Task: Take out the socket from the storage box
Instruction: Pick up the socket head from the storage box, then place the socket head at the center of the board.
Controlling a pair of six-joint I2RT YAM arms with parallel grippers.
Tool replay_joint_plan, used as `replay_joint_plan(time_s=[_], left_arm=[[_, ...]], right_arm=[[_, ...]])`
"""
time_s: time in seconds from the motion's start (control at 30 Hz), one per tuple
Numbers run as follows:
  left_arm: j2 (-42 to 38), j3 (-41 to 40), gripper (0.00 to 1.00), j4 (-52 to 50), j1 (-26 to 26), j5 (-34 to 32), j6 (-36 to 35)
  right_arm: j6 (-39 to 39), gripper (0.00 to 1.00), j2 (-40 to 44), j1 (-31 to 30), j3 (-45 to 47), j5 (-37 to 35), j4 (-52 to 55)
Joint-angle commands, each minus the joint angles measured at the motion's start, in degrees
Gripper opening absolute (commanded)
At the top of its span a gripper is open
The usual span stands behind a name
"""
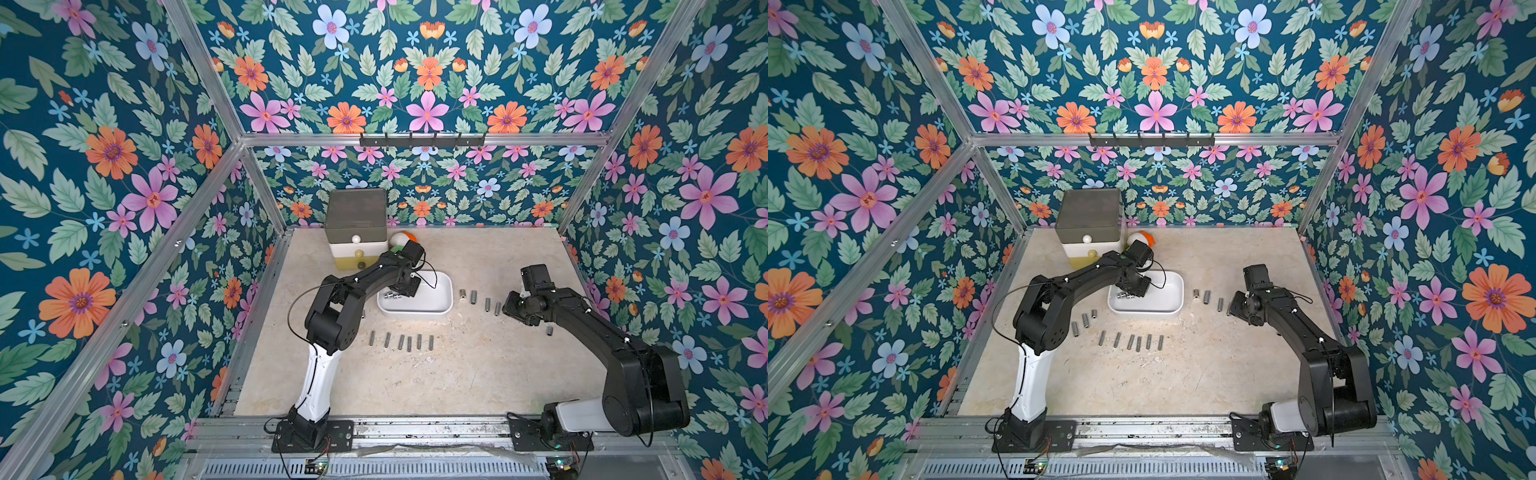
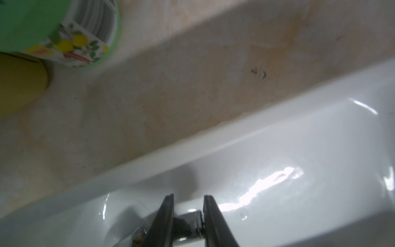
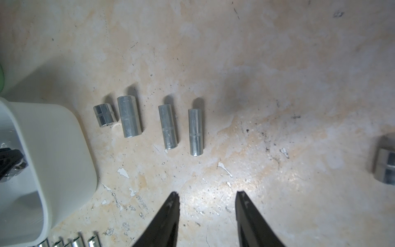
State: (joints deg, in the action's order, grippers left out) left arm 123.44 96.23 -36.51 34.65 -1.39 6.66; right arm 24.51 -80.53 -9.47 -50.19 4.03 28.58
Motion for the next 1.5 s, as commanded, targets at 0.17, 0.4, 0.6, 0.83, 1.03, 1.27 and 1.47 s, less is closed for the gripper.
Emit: replay_joint_plan(time_s=[0.17, 0.4, 0.6, 0.83, 1.03, 1.27, 1.47], left_arm=[[-2.78, -0.07, 0.16, -0.93, 0.04, -0.02, 4.08], [-8.13, -2.94, 0.15, -1.93, -0.2, -1.71, 8.42], [-19.83, -14.63, 0.15, -1.56, -1.6, -5.46, 14.96], [-38.97, -34.18, 0.16, -1.47, -4.8, -11.16, 25.33], [-51.47, -45.85, 0.17, -4.42, -6.69, -17.32, 35.48], [-58.74, -55.13, 0.17, -5.71, -8.51, -21.18, 41.81], [-56.29, -59.53, 0.17, 0.04, -9.78, -19.26, 42.65]], right_arm=[[-0.25, 0.48, 0.28, -0.04, 0.18, -0.12, -0.25], [-0.25, 0.48, 0.38, -0.04, 0.27, -0.12, -0.26], [-0.24, 0.48, 0.46, -0.02, 0.18, -0.08, -0.26], [-0.24, 0.48, 1.09, 0.01, 0.18, -0.07, -0.41], [1.01, 0.48, 1.36, 0.06, -0.88, -4.97, 1.15], [2.82, 0.51, 5.68, 3.69, 1.33, -12.02, -0.16], [2.51, 0.51, 6.12, 4.11, 1.22, -9.81, -1.1]])
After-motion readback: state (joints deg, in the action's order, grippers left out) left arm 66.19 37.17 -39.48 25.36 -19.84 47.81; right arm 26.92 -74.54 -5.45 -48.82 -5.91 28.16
